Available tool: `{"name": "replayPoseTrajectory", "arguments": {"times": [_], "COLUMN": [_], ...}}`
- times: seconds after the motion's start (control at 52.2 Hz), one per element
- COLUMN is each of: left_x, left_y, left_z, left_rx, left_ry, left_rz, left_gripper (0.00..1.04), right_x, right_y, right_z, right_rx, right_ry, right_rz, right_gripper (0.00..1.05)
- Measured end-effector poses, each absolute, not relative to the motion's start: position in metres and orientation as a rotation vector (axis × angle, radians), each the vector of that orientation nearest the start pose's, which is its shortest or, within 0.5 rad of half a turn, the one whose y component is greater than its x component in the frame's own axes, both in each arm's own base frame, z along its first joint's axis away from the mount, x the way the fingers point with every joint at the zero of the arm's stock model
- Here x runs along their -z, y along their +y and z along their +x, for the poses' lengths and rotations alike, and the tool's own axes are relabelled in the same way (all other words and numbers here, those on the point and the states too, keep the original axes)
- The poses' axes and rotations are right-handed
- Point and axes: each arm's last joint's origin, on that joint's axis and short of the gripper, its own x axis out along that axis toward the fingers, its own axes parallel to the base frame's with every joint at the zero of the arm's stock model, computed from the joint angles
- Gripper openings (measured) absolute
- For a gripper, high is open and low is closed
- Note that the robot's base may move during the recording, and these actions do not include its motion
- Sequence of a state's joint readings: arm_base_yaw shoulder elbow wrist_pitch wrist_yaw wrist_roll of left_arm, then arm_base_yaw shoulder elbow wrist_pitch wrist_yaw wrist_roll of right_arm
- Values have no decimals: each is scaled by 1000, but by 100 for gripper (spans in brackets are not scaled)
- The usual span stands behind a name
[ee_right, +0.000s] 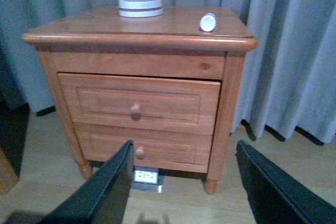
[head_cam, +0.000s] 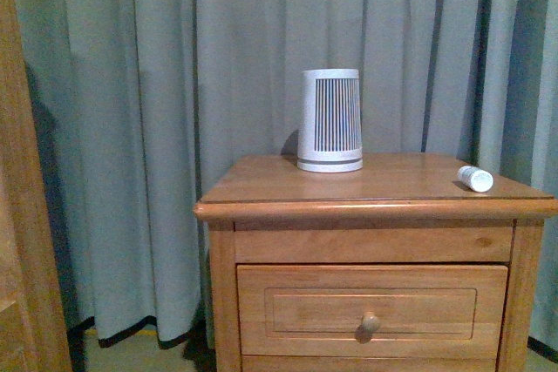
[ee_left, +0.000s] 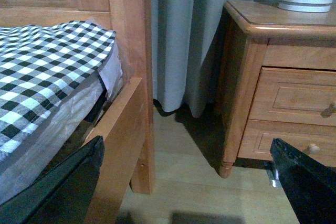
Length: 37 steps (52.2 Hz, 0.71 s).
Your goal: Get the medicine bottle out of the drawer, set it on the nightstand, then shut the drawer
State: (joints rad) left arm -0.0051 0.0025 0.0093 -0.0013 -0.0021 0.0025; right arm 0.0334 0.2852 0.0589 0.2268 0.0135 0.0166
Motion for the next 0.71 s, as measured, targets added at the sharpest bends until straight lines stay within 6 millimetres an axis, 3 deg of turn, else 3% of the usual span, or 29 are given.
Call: {"name": "replayPoseTrajectory", "arguments": {"times": [0.325,0.632,0.708], "left_x": [-166,-166,-166], "left_y": [0,0,0], "left_z": [97,97,97], "left_rx": [3,5,5], "left_ry": [-6,-6,-6], "left_rz": [2,2,2], "left_gripper": [98,98,98], "right_x": [-171,-168,-168], "right_y": [0,0,0], "right_z": [110,97,97], "right_rx": [-3,-3,-2], "right_ry": [-10,-9,-9], "right_rz": [4,2,2], "right_gripper": [2,3,21]}}
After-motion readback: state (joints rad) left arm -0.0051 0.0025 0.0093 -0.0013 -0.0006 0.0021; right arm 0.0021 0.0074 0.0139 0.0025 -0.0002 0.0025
